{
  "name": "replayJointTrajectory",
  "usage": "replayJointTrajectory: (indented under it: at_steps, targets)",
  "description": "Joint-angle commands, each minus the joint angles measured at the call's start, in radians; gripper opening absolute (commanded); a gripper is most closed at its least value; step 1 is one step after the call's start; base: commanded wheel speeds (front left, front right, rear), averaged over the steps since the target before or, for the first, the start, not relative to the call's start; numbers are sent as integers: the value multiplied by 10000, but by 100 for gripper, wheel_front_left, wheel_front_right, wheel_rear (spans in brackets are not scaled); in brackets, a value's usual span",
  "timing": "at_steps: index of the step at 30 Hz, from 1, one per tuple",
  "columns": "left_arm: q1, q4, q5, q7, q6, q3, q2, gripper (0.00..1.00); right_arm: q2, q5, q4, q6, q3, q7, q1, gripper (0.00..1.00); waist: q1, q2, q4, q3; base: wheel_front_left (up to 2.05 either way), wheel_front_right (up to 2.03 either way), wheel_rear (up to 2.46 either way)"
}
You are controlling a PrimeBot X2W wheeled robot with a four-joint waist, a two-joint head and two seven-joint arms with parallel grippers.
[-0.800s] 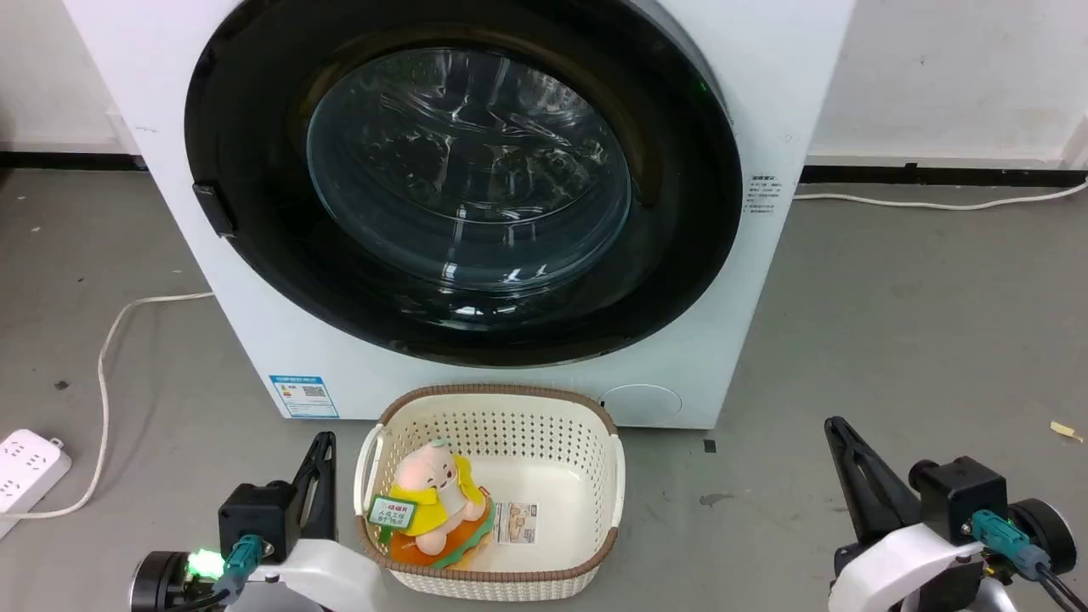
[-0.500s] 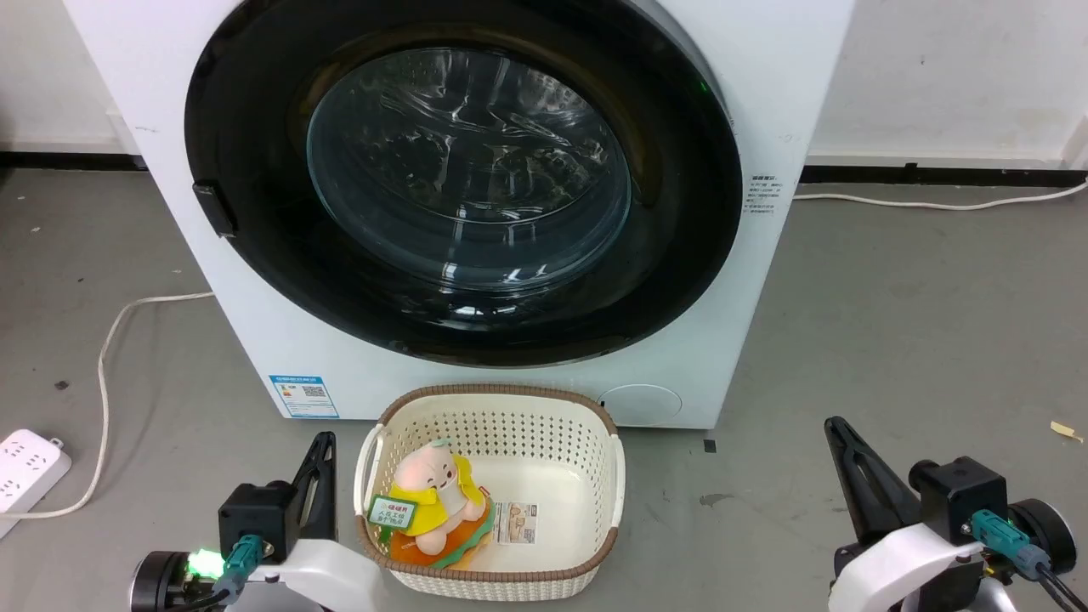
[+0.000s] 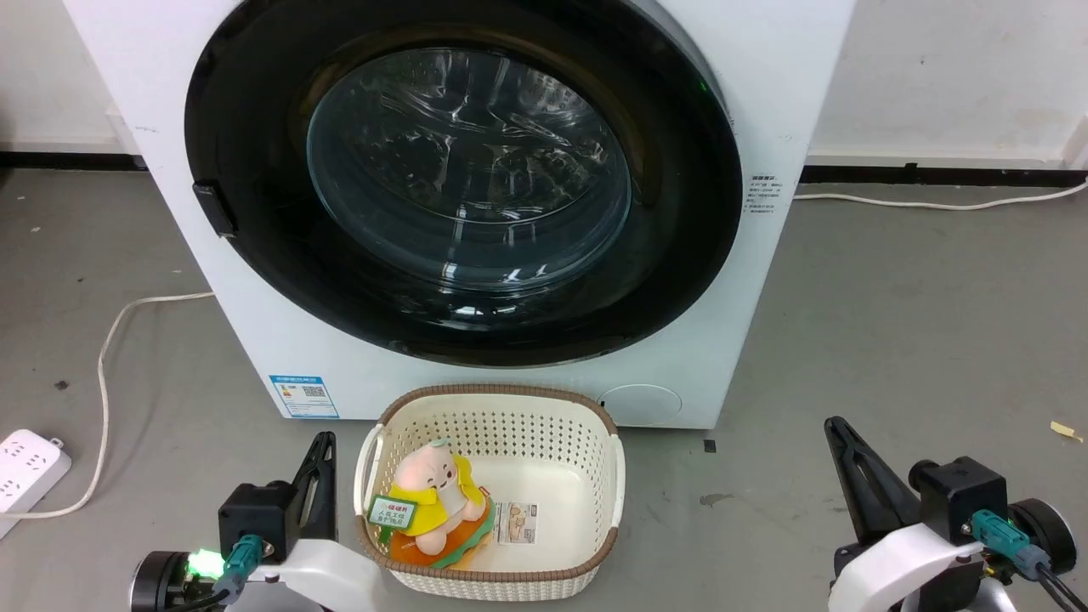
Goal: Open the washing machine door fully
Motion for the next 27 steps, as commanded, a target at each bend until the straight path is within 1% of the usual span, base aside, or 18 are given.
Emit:
replayJointTrajectory:
  at_steps: [1, 9, 10, 27]
  targets:
    - [-148, -37, 28, 3, 20, -16, 12, 0, 43, -76, -45, -7, -20, 5, 73, 0, 0, 0, 0, 0, 0, 0, 0]
    - [-148, -37, 28, 3, 20, -16, 12, 0, 43, -76, -45, -7, -20, 5, 73, 0, 0, 0, 0, 0, 0, 0, 0]
    - [3, 0, 0, -2, 0, 1, 0, 100, -2, 6, 2, 0, 2, -2, 0, 100, 0, 0, 0, 0, 0, 0, 0]
    - [-11, -14, 24, -275, 98, -196, 13, 100, 3, 209, -33, -1, -69, -275, -17, 100, 0, 0, 15, 75, 0, 0, 0]
